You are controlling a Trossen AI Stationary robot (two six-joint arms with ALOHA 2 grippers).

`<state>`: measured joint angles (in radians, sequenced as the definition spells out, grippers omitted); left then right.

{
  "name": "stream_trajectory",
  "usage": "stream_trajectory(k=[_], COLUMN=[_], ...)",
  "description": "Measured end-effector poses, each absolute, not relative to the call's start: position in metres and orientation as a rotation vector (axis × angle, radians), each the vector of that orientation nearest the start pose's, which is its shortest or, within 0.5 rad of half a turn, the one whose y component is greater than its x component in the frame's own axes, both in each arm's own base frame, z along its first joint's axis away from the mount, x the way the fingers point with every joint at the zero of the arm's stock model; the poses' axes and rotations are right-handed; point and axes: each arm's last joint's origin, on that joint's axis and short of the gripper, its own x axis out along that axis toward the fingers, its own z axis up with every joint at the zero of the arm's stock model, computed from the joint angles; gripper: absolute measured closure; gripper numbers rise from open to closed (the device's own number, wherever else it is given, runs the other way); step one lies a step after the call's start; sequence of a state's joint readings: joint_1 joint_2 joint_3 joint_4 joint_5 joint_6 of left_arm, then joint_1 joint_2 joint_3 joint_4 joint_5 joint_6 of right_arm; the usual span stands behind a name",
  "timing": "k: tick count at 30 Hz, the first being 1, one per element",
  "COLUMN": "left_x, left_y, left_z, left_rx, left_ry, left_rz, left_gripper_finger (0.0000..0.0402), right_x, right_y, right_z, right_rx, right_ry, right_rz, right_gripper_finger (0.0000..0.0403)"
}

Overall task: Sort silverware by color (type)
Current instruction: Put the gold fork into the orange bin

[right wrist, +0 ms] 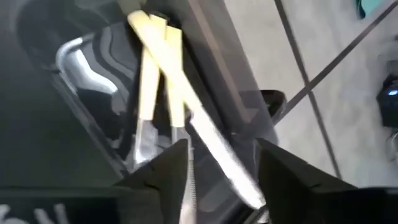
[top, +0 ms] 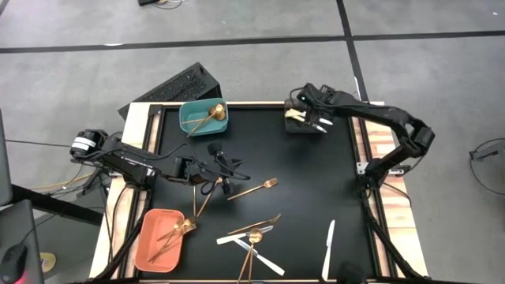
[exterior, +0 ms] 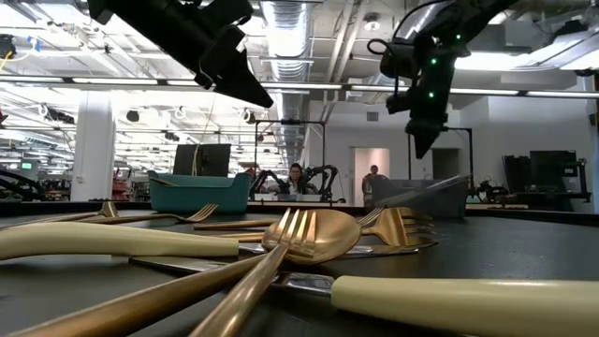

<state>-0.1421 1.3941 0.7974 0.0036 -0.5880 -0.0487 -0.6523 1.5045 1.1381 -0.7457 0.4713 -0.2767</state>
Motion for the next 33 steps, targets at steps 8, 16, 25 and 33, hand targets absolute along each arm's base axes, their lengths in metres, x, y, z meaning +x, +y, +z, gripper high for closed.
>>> stream_trajectory(k=[8, 16, 25, 33], left_x=[0.282, 0.278, 0.274, 0.274], left_y=[-0.024, -0.024, -0.023, -0.023], left_z=[0.220, 0.209, 0.201, 0.201], left_rx=[0.135, 0.088, 0.040, 0.048], left_ry=[0.591, 0.592, 0.596, 0.601], left_rz=[0.460, 0.476, 0.494, 0.492], left_gripper_finger=[0.0374, 0.0374, 0.0374, 0.0374], right_x=[0.244, 0.269, 0.284, 0.288], right_y=[-0.140, -0.057, 0.016, 0.038], right_z=[0.238, 0.222, 0.195, 0.181], right_rx=[0.143, 0.066, 0.089, 0.189], right_ry=[1.242, 1.145, 0.866, 0.696], right_rz=[-0.779, -0.568, -0.289, -0.190], right_gripper_finger=[0.0185, 0.0198, 0.0201, 0.0201])
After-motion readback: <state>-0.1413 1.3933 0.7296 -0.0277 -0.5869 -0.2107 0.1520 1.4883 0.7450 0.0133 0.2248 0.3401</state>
